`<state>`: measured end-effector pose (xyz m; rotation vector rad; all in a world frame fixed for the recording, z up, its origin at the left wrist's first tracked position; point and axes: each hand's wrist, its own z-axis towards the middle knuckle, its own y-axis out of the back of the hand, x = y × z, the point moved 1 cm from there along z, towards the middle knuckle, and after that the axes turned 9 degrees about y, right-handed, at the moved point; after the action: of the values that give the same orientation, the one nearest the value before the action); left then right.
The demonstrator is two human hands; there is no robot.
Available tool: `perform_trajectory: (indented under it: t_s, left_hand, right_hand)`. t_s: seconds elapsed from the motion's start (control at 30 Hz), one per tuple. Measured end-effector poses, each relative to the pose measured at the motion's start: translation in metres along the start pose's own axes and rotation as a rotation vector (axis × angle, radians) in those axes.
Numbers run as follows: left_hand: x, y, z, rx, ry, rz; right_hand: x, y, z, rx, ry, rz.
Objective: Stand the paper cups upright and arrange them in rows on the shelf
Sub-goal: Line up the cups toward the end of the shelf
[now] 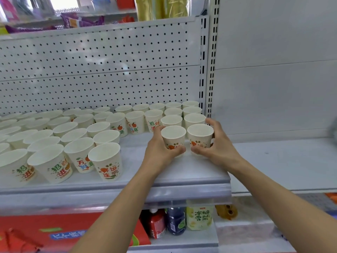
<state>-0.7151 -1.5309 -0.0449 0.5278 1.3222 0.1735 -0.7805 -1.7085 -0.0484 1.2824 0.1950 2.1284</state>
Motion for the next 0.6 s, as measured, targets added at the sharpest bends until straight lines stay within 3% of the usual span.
perform_trajectory:
  t_s: [0.6]
  left_hand:
    - [0.0008, -0.0004, 0.0036, -0.003, 0.016, 0.070]
  right_hand:
    - [-0.0029, -0.0073, 0.0023, -0.021, 0.009, -0.005]
